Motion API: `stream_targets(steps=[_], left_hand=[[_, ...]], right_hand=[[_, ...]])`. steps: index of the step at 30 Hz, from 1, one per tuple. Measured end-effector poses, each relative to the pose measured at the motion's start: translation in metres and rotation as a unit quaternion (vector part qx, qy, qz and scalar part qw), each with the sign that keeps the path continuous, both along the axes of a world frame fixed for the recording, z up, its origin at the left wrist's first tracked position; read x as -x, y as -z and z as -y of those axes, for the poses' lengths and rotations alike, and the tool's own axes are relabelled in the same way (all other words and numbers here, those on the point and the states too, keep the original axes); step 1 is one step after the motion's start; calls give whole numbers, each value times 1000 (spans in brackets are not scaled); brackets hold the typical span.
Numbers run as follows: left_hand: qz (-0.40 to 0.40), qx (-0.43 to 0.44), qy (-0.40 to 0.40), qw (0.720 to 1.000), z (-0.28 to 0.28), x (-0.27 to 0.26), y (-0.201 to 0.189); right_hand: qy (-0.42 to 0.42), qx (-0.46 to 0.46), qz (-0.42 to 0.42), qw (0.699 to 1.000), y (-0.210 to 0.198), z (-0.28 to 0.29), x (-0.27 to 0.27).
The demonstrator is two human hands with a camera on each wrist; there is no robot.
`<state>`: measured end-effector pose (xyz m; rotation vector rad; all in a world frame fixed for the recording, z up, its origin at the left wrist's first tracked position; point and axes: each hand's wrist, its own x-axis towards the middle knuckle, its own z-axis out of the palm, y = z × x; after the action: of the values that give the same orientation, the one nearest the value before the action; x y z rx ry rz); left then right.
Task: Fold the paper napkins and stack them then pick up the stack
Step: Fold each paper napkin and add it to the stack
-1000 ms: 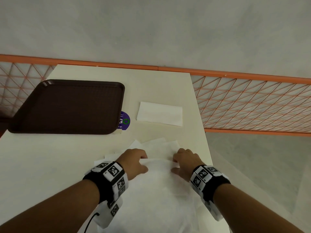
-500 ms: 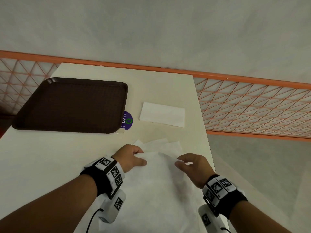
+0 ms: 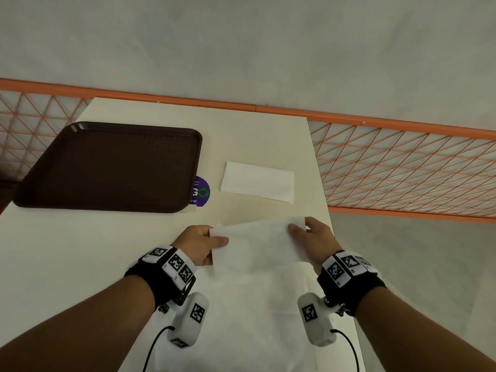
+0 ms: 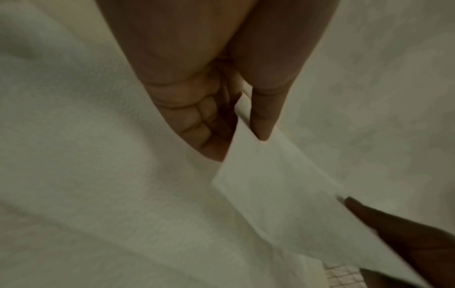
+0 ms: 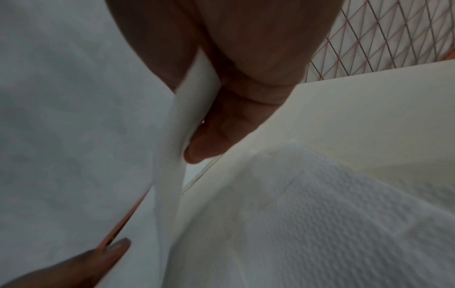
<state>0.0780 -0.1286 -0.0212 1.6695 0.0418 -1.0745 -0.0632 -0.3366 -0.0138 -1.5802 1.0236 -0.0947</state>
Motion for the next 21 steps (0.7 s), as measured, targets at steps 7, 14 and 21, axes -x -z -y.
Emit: stream_targets(steps=[7,14,21], left_hand=[[178,-100,42,978,15,-31,10],[248,-96,60,962,52,-66,5],[337,-123,58,932,100,-112,-3]], right_hand=[[-93,-32,-105,990,-2,10,-9],[-113,60,-136,982,-10,45,-41],[-65,114,-116,984,-13,92,-97]])
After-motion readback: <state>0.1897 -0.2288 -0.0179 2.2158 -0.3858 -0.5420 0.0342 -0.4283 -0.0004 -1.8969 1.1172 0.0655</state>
